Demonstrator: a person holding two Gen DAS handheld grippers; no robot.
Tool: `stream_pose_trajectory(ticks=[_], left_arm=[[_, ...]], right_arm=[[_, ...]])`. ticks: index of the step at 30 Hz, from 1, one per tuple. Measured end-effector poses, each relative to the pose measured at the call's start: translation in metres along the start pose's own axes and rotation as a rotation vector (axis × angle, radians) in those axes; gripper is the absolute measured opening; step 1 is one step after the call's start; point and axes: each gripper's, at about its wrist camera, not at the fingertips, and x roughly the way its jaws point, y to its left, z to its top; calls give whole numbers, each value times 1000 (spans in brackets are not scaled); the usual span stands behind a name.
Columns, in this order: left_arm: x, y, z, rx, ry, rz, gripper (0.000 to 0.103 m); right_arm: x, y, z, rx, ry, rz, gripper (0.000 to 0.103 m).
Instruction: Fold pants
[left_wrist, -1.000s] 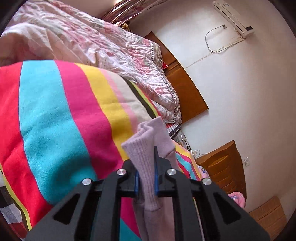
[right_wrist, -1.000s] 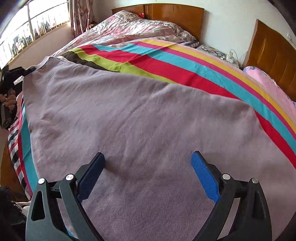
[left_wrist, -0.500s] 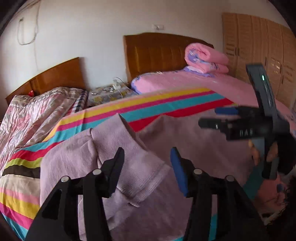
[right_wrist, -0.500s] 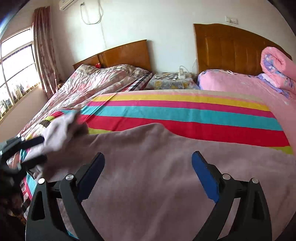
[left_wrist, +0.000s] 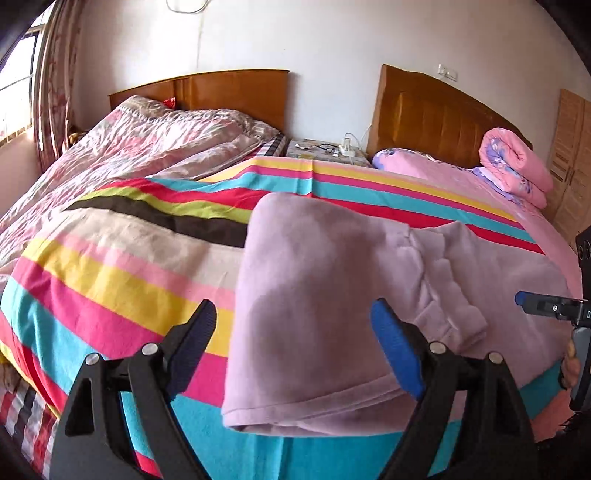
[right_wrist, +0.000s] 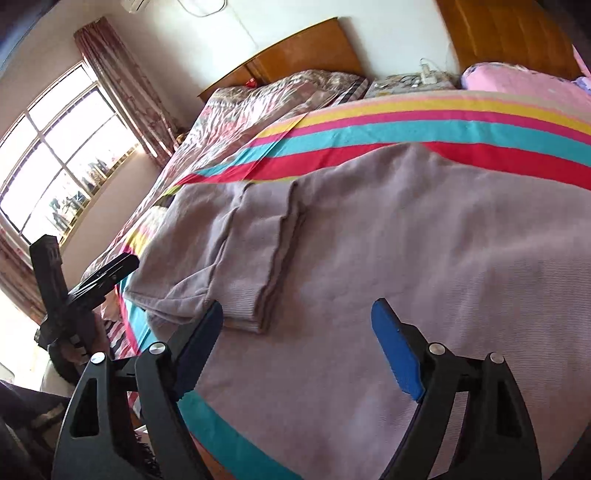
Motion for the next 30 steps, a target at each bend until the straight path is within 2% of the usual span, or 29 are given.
stream_pose_trajectory(ticks=[2, 3, 8, 11, 14, 15, 16, 17, 19, 21, 25, 27, 30], left_arm=[[2, 14, -8, -32, 19, 12, 86], [4, 18, -13, -47, 29, 7, 86], [7, 34, -31, -89, 41, -25, 90], [6, 37, -35, -90, 28, -41, 91], [7, 37, -36, -87, 11, -52, 91], [7, 37, -37, -87, 7, -55, 91], [6, 38, -37, -88, 3, -57, 91], [6, 39, -37, -92, -1, -60, 91], [5, 39, -36, -95, -7, -65, 91], [4, 40, -35, -88, -10, -66, 91], [-8, 34, -27, -49, -36, -62, 91], [-14, 28, -21, -18, -48, -61, 92], [-9, 18, -20, 37, -25, -29, 94]], right_arm=[[25, 13, 1, -4, 93, 30, 75], [33, 18, 0, -10, 117, 36, 76], [53, 37, 11, -19, 179, 64, 74], [66, 48, 19, -37, 208, 48, 75], [73, 42, 30, 13, 207, 74, 73], [76, 40, 34, 27, 208, 78, 70], [77, 39, 36, 37, 210, 76, 59], [78, 36, 36, 53, 214, 81, 44], [77, 28, 32, 94, 220, 111, 29], [63, 27, 28, 101, 170, 128, 17], [19, 52, 27, 26, 44, 71, 14], [5, 52, 23, 27, 42, 58, 14], [9, 37, 2, 61, 95, 4, 14]])
